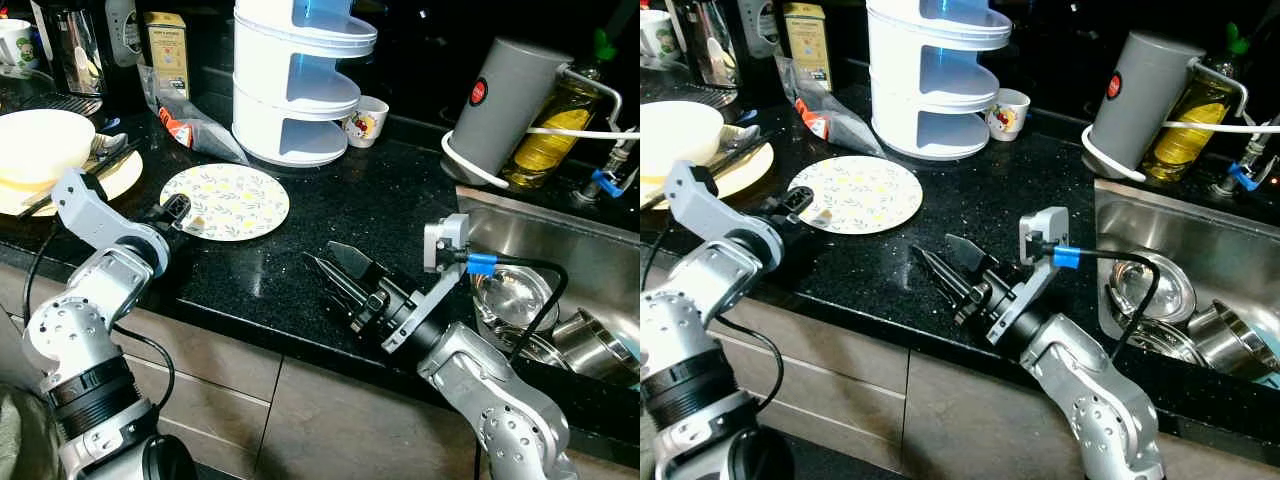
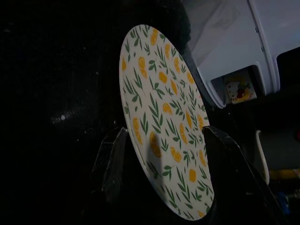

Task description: Kitchen organization

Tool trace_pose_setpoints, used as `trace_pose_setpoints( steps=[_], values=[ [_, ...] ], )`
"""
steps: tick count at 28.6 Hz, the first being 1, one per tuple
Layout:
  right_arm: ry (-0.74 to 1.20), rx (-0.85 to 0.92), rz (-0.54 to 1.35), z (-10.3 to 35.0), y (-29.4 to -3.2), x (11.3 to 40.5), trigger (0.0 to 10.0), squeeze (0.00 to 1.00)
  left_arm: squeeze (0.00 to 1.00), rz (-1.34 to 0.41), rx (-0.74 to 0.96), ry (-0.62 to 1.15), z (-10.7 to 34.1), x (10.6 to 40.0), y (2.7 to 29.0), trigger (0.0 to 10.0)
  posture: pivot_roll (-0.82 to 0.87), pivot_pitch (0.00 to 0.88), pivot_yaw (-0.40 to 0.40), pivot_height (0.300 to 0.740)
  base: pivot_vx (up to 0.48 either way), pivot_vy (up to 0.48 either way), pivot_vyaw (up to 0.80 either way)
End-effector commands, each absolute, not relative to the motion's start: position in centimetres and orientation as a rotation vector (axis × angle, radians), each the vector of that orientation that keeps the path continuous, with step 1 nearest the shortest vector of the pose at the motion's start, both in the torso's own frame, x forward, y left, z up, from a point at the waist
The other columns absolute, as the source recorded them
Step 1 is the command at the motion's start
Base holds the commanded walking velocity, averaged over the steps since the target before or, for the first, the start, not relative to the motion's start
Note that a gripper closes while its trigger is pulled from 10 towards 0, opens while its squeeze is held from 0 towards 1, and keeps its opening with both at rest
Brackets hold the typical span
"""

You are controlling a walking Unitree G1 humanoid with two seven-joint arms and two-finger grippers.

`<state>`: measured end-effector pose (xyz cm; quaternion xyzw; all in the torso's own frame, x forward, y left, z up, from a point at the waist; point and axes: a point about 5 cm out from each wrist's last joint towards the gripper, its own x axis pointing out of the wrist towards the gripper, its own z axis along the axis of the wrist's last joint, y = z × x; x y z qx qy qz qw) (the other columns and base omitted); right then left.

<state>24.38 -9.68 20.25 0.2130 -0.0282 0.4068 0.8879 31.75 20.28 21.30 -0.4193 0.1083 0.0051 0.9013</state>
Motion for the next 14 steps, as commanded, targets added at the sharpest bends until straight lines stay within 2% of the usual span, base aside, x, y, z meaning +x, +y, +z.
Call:
trace_pose_setpoints(
  steps=[1,2,3,4,5,7,8,14],
  values=[
    [-0.068,0.426,0.836,20.62,-10.02,24.33,10.0,0.0,0.0,0.027,-0.875,0.358,19.21,31.75,19.82,10.0,0.09,0.024,-0.153,0.74,0.0,0.0,0.0],
    [-0.069,0.426,0.834,20.64,-10.04,24.32,10.0,0.0,0.0,0.028,-0.879,0.363,19.14,31.74,19.92,10.0,0.09,0.024,-0.152,0.74,0.0,0.0,0.0],
    [-0.07,0.426,0.833,20.66,-10.05,24.31,10.0,0.0,0.0,0.028,-0.882,0.366,19.08,31.73,20.0,7.2,0.09,0.023,-0.151,0.74,0.0,0.0,0.0],
    [-0.07,0.426,0.833,20.66,-10.05,24.31,10.0,0.0,0.0,0.028,-0.882,0.366,19.08,31.73,20.0,7.2,0.09,0.023,-0.151,0.74,0.0,0.0,0.0],
    [-0.071,0.426,0.833,20.69,-10.06,24.3,10.0,0.0,0.0,0.028,-0.886,0.368,19.03,31.72,20.06,4.7,0.09,0.023,-0.151,0.74,0.0,0.0,0.0],
    [-0.071,0.426,0.832,20.71,-10.07,24.3,10.0,0.0,0.0,0.027,-0.889,0.371,19.0,31.71,20.1,4.7,0.09,0.023,-0.151,0.74,0.0,0.0,0.0],
    [-0.073,0.426,0.831,20.74,-10.11,24.29,10.0,0.0,0.0,0.023,-0.897,0.375,18.95,31.69,20.07,0.0,0.09,0.023,-0.151,0.74,0.0,0.0,0.0],
    [-0.077,0.425,0.826,20.87,-10.21,24.3,10.0,0.0,0.0,0.027,-0.908,0.397,18.64,31.51,20.23,0.0,0.09,0.023,-0.152,0.74,0.0,0.0,0.0]
  ],
)
